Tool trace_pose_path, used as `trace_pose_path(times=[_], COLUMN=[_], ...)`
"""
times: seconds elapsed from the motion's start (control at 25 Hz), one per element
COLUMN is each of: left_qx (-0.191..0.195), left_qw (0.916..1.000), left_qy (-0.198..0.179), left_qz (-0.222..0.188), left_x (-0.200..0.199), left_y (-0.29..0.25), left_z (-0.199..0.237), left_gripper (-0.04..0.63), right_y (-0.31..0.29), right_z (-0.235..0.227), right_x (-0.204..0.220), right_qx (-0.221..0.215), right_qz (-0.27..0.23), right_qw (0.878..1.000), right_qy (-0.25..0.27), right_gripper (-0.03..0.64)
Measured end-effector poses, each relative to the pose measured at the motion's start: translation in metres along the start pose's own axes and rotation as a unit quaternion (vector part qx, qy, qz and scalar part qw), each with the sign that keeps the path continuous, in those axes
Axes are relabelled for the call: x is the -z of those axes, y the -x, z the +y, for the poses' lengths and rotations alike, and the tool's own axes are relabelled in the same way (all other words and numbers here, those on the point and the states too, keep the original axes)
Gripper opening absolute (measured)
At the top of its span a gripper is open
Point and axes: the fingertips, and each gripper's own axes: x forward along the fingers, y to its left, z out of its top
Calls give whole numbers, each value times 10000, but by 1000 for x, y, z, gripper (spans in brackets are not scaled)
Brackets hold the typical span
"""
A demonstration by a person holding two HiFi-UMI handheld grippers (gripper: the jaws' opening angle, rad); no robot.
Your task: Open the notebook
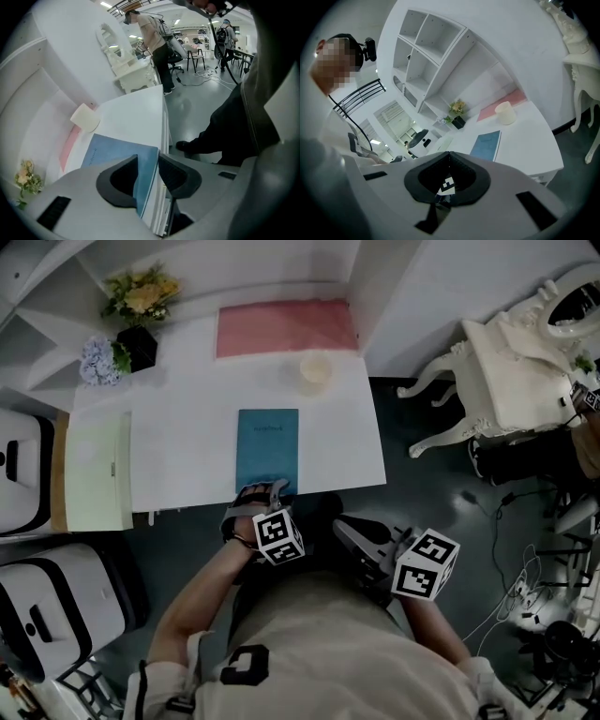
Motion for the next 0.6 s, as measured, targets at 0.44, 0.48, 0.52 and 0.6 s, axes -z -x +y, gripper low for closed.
trace_pose_path(times=[0.44,0.48,0.52,0.6], left_qx=[265,310,331,285], left_qw=[9993,9991,9990,9991], left_qy=[230,250,260,221], left_qz=[-99,-118,-146,-205], left_x=[0,-1,-2,-3], left_y=[3,4,4,6], left_z=[-4,-5,-5,-5], left_gripper=[87,81,77,72], right_y=[-3,-3,-2,-2], right_z=[-2,-2,-2,-2], right_x=[1,1,1,2], right_qx=[4,17,29,50], right_qz=[40,32,24,6], right_qw=[10000,10000,10000,10000], right_qy=[6,3,1,5], right_gripper=[23,23,23,23])
